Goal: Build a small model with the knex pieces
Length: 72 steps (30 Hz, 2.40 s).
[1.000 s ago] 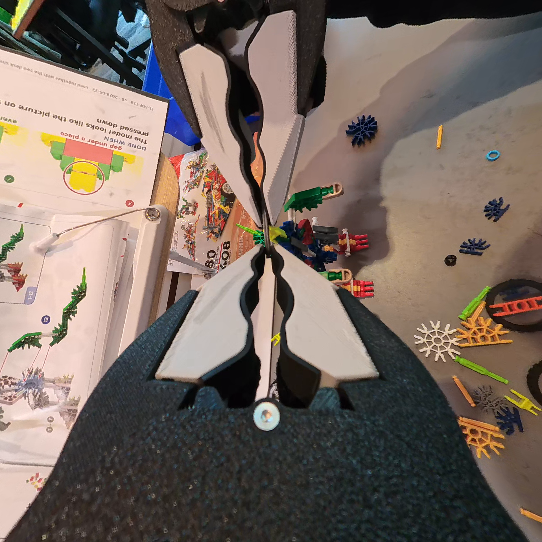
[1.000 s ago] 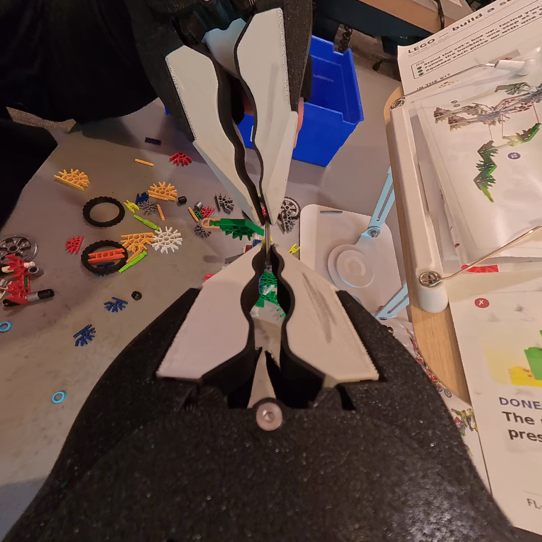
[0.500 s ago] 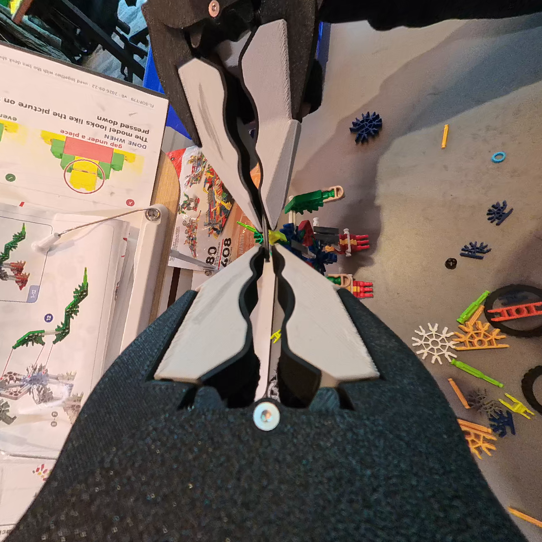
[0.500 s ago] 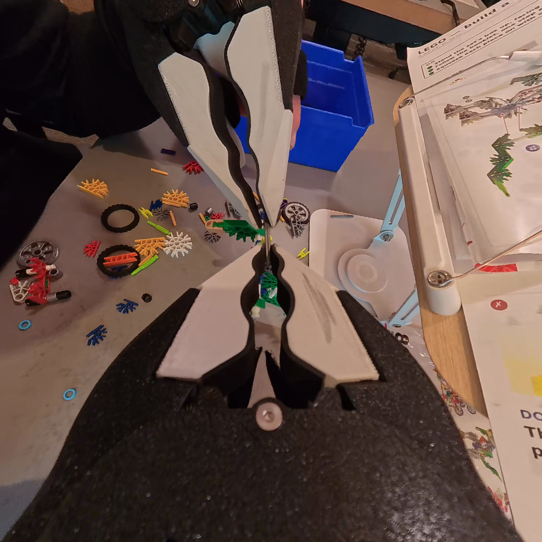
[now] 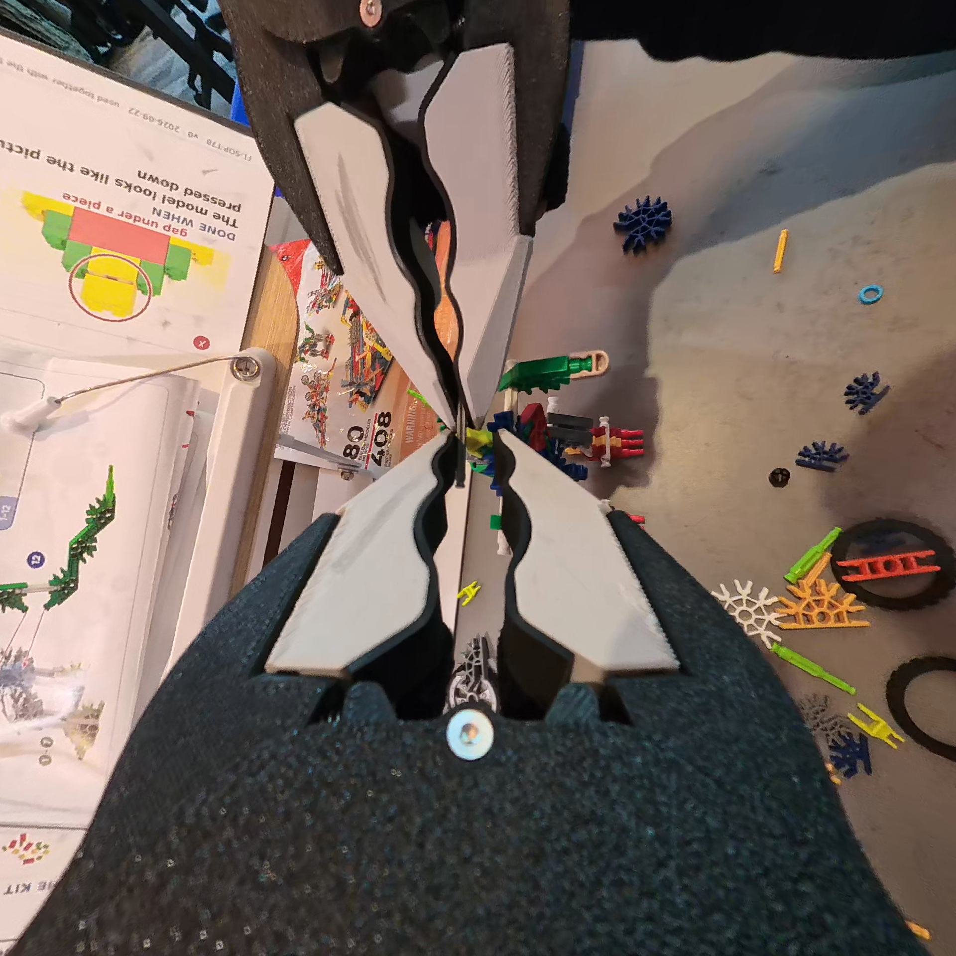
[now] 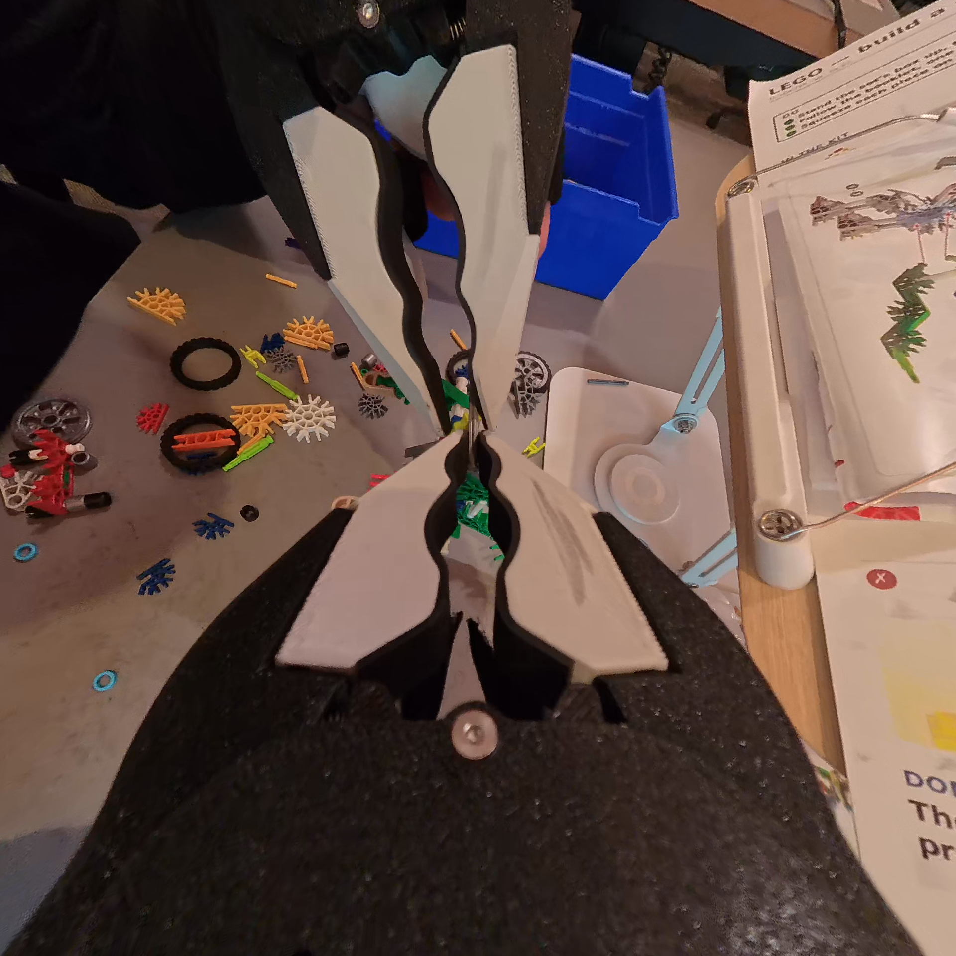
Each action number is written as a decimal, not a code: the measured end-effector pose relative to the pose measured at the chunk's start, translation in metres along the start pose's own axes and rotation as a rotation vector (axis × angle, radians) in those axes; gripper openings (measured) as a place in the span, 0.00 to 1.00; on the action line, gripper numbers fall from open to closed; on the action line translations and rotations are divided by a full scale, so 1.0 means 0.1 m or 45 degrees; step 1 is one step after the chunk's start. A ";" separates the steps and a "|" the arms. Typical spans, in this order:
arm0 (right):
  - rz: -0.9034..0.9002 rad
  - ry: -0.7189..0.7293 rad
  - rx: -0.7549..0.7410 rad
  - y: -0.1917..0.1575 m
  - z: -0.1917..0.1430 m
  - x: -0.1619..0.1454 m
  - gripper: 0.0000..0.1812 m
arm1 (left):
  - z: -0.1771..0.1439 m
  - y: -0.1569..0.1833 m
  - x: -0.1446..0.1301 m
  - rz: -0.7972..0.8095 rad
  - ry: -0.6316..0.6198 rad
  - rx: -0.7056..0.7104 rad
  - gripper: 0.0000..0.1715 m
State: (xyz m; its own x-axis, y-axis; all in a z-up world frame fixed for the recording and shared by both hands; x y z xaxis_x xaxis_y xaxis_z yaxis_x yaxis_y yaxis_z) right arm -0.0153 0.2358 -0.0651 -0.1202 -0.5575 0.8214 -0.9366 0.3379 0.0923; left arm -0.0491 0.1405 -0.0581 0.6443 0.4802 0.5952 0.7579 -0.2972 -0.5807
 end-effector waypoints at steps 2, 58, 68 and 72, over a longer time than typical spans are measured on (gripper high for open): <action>-0.003 -0.021 -0.011 -0.01 0.00 0.01 0.01 | 0.01 0.00 0.00 -0.020 -0.012 -0.002 0.07; 0.000 -0.120 -0.045 -0.05 0.00 0.02 0.01 | 0.13 -0.02 -0.06 0.018 0.026 -0.173 0.06; 0.002 -0.184 -0.053 -0.05 0.08 0.00 0.01 | 0.05 -0.05 -0.05 0.031 -0.014 -0.086 0.12; 0.000 -0.185 -0.055 -0.05 0.09 0.01 0.01 | 0.01 -0.05 -0.05 0.044 -0.023 -0.077 0.11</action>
State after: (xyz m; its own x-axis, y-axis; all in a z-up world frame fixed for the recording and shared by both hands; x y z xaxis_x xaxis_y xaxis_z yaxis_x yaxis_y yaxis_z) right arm -0.0141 0.2271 -0.0701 -0.1692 -0.6606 0.7314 -0.9221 0.3682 0.1192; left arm -0.0560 0.1403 -0.0584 0.6685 0.4837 0.5650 0.7406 -0.3629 -0.5655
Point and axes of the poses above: each gripper's, where its closed fingertips meet, z out along the fingers, x out of its top, y = z × x across the jaws, the point moved 7 cm from there along -z, back along the fingers, and after that the axes turned 12 degrees about x, right-handed, at the moved point
